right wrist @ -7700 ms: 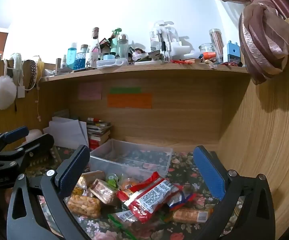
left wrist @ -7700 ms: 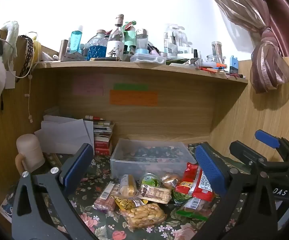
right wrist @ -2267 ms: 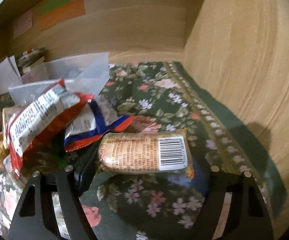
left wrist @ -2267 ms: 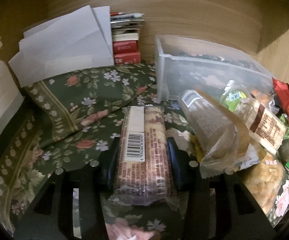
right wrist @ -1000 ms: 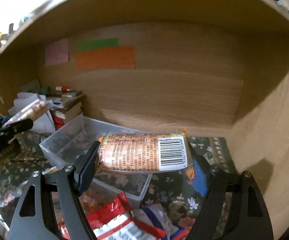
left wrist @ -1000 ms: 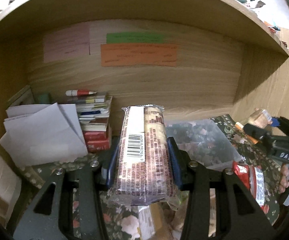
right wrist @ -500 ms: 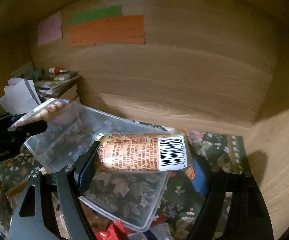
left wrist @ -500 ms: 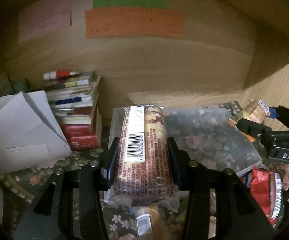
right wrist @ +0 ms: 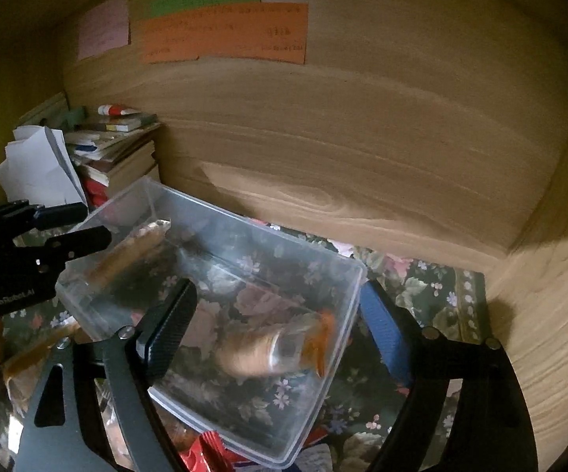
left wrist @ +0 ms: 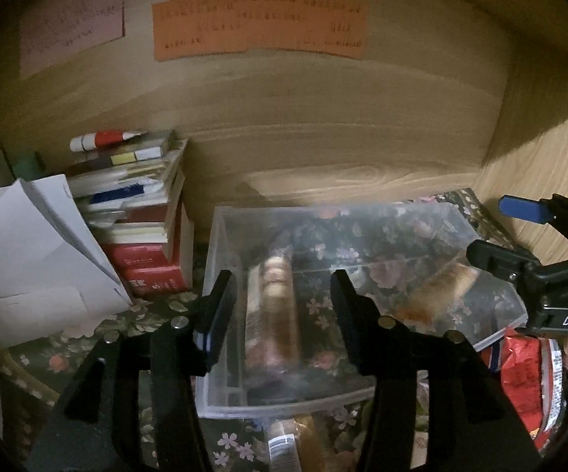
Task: Organize snacks
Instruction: 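Carry both wafer rolls into the clear plastic box and open both tools, then grasp a brown wafer pack with the left tool while the right tool grasps the red chip bag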
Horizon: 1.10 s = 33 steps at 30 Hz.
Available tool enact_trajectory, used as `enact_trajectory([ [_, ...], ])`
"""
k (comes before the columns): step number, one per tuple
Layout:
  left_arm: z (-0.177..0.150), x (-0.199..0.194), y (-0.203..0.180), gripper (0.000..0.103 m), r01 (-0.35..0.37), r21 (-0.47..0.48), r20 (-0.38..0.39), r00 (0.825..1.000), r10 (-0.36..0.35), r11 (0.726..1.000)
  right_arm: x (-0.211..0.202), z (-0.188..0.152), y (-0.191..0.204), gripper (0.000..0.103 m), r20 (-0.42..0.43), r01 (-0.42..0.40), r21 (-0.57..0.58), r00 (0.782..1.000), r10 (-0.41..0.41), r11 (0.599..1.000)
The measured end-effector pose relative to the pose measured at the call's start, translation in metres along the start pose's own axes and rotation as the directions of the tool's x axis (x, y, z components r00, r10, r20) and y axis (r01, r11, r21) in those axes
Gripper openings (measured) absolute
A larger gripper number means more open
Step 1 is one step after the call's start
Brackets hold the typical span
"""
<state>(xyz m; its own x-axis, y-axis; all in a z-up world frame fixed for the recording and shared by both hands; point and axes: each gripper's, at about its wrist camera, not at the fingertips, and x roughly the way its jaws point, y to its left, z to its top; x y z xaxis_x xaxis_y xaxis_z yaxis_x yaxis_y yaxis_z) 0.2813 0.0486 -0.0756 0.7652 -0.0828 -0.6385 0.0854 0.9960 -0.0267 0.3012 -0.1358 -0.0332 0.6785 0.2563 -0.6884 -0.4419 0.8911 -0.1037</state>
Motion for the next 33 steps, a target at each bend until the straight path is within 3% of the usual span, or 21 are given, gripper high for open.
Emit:
enact_trajectory([
  [6,-0.001,-0.028,0.004,0.063,-0.010,-0.002,0.049,0.999,0.010,1.000,-0.018,0.000,-0.001,0.095,0.035,0.004,0.009,0.999,-0.004,1.000],
  [14,-0.018,-0.062,0.006,0.070,-0.020,0.006,0.082,0.996,0.019,1.000,-0.051,-0.012,0.003,0.097,0.078,0.009,0.020,0.997,-0.010,1.000],
  [18,-0.038,-0.066,0.006,0.070,-0.017,0.009,0.056,0.998,0.017,1.000,-0.063,-0.030,0.007,0.102,0.080,0.020,0.036,0.997,-0.023,0.999],
  [26,-0.081,-0.060,0.008,0.070,0.013,-0.016,-0.049,0.999,-0.013,1.000,-0.068,-0.074,0.030,0.103,0.038,0.048,0.049,0.998,-0.050,0.998],
  [33,-0.104,-0.052,-0.002,0.070,0.037,-0.005,-0.095,0.995,-0.037,0.999,-0.068,-0.101,0.036,0.103,-0.011,0.074,0.066,0.997,-0.074,0.995],
])
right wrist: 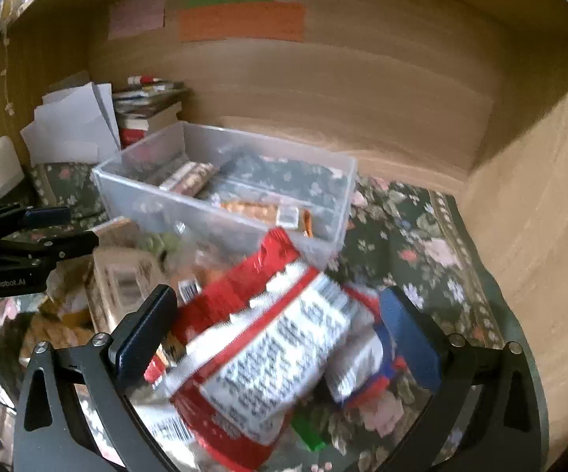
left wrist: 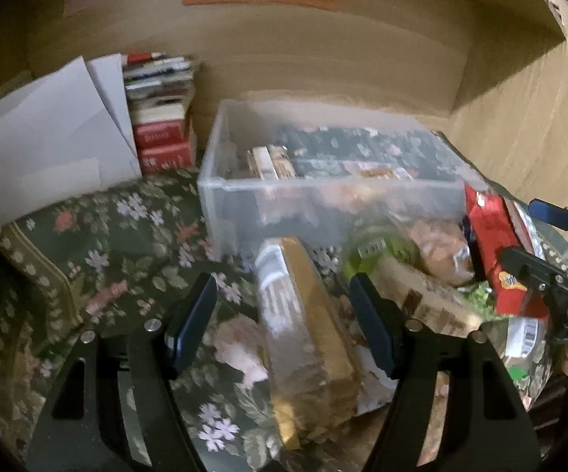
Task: Organize snacks
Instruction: 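Grasp a brown wafer pack with the left tool while the right tool grasps the red chip bag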
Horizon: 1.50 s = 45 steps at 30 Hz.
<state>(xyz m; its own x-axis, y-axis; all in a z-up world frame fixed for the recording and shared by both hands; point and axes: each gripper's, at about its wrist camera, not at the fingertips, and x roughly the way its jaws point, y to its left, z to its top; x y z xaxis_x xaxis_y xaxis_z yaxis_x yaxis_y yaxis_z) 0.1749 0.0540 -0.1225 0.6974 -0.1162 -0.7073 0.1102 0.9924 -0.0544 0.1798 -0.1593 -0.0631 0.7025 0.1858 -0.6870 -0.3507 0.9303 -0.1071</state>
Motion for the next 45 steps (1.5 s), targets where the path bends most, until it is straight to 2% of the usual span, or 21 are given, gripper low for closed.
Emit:
enact_trajectory([
  [10,-0.007,0.012,0.001,0.068,0.013,-0.024,-0.010,1.000,-0.013,1.000,-0.004,-0.022,-0.019,0.103,-0.029,0.015,0.087,0.999,-0.013,0.996],
  [14,-0.010,0.022,0.001,0.048,0.024,-0.024,-0.045,0.999,-0.025,0.999,0.002,-0.022,-0.022,0.103,-0.036,-0.011,0.117,0.999,0.016,0.993],
  [18,-0.011,0.030,0.001,0.043,0.008,-0.027,-0.058,0.998,-0.009,1.000,0.008,-0.025,-0.024,0.100,-0.036,-0.034,0.147,0.999,0.040,0.989],
  [20,-0.011,0.030,0.003,0.040,0.014,-0.031,-0.054,0.998,-0.015,0.999,0.011,-0.026,-0.025,0.092,-0.041,-0.033,0.154,0.998,0.039,0.988],
  [21,-0.011,0.030,0.004,0.040,0.017,-0.036,-0.053,0.998,-0.019,0.999,0.011,-0.027,-0.025,0.084,-0.036,-0.025,0.157,0.999,0.031,0.987],
  [24,-0.011,0.030,0.006,0.040,0.015,-0.039,-0.048,0.999,-0.017,0.999,0.010,-0.028,-0.027,0.071,-0.029,0.000,0.152,1.000,0.005,0.988],
  [26,-0.013,0.027,0.007,0.040,0.006,-0.037,-0.040,0.999,-0.007,0.999,0.007,-0.029,-0.030,0.068,-0.021,-0.009,0.163,1.000,0.012,0.987],
  [38,-0.015,-0.019,0.019,0.039,-0.023,-0.050,0.054,0.998,0.026,0.999,-0.016,-0.022,-0.034,0.067,0.060,0.005,0.153,0.998,-0.015,0.988],
  [45,0.001,-0.044,0.017,0.039,-0.023,-0.069,0.127,0.991,0.032,0.997,-0.036,-0.005,-0.036,0.067,0.139,0.010,0.128,0.990,-0.028,0.992],
])
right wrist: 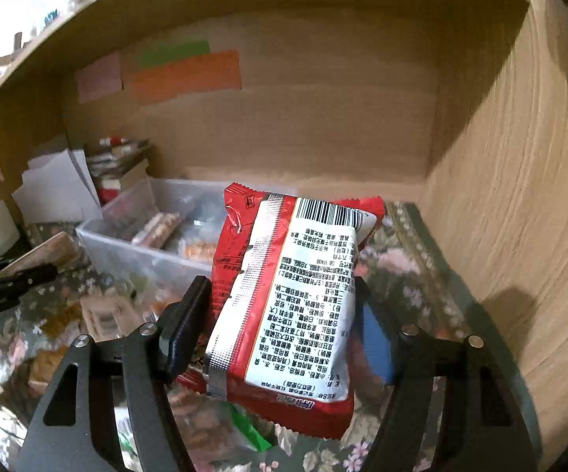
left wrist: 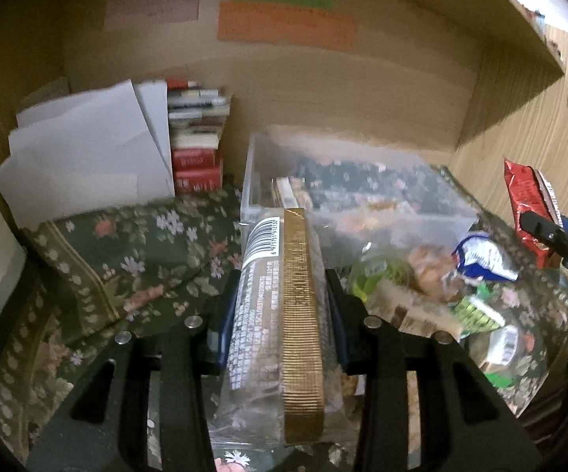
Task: Organize snacks
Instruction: 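Grasp a brown wafer pack with the left tool while the right tool grasps the red chip bag, then lower both held snacks into the clear box and release them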
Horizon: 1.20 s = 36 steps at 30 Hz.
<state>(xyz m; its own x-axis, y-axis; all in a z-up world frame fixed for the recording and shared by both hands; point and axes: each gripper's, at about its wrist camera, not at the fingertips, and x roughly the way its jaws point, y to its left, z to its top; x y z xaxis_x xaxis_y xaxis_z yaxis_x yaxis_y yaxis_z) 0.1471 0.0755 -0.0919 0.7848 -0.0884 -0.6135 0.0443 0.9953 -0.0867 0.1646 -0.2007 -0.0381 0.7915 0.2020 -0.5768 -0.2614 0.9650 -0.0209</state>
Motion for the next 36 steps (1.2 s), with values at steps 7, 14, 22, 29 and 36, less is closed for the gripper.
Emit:
enact_trajectory([
  [7,0.029,-0.011,-0.007,0.039,0.009,-0.001,0.064,0.998,-0.009,1.000,0.001,0.022,0.009,0.067,0.051,-0.015,-0.033,0.999,0.017,0.999],
  [14,0.055,-0.010,-0.018,0.039,0.004,0.021,0.103,0.995,-0.006,1.000,0.019,0.040,0.021,0.067,0.066,-0.019,-0.078,0.998,0.024,0.997],
  [22,0.078,0.013,-0.029,0.039,0.012,0.045,0.101,0.995,-0.016,0.999,0.045,0.051,0.027,0.067,0.029,-0.049,-0.104,0.998,0.052,0.993],
  [29,0.086,0.046,-0.039,0.039,0.025,0.072,0.054,0.998,-0.029,0.997,0.078,0.056,0.033,0.067,-0.040,-0.073,-0.128,0.997,0.069,0.989],
  [36,0.091,0.081,-0.048,0.040,0.036,0.097,-0.006,0.999,-0.036,0.995,0.098,0.062,0.035,0.067,-0.094,-0.086,-0.149,0.993,0.073,0.985],
])
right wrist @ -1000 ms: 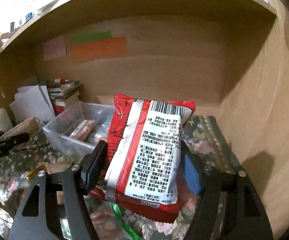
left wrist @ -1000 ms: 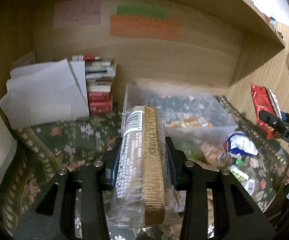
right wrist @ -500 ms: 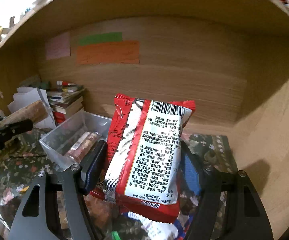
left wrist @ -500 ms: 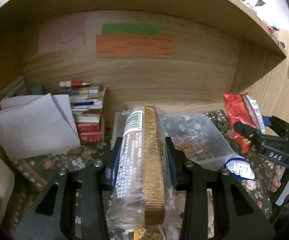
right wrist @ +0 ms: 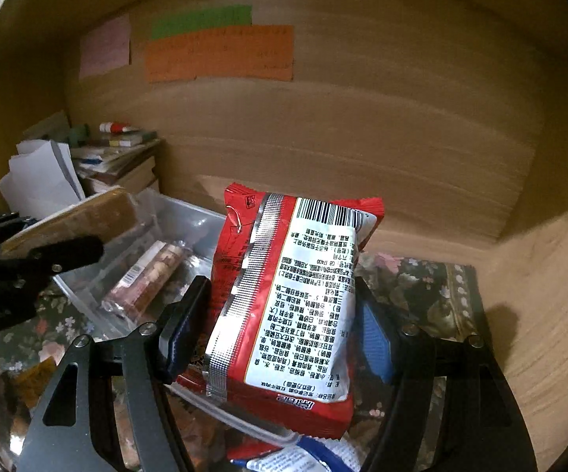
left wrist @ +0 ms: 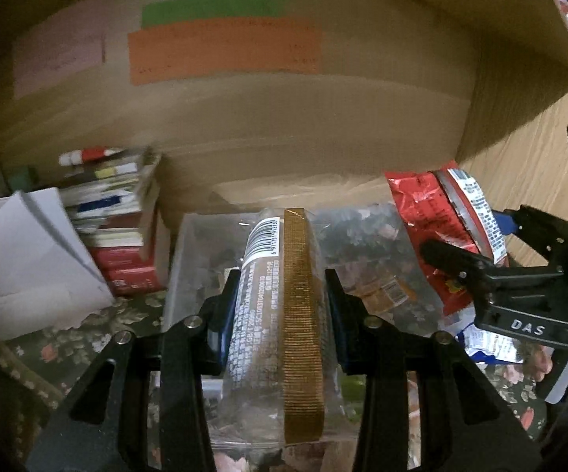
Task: Organize snacks
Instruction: 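Lower both held snacks into the clear box and release them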
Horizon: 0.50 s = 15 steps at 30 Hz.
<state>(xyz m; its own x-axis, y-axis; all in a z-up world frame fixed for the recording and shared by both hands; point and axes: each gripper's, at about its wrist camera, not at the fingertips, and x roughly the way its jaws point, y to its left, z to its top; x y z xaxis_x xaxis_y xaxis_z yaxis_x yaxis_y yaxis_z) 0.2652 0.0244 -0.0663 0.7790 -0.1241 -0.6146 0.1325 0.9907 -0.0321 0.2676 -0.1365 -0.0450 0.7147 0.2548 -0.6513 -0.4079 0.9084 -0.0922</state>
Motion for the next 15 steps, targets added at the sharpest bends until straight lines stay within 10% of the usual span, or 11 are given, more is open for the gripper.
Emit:
enact_trajectory([
  [15,0.002,0.017,-0.009,0.040,0.016,-0.002,-0.028,0.999,-0.016,1.000,0.016,0.004,0.004,0.073,-0.048,-0.038,-0.029,0.998,0.037,0.999],
])
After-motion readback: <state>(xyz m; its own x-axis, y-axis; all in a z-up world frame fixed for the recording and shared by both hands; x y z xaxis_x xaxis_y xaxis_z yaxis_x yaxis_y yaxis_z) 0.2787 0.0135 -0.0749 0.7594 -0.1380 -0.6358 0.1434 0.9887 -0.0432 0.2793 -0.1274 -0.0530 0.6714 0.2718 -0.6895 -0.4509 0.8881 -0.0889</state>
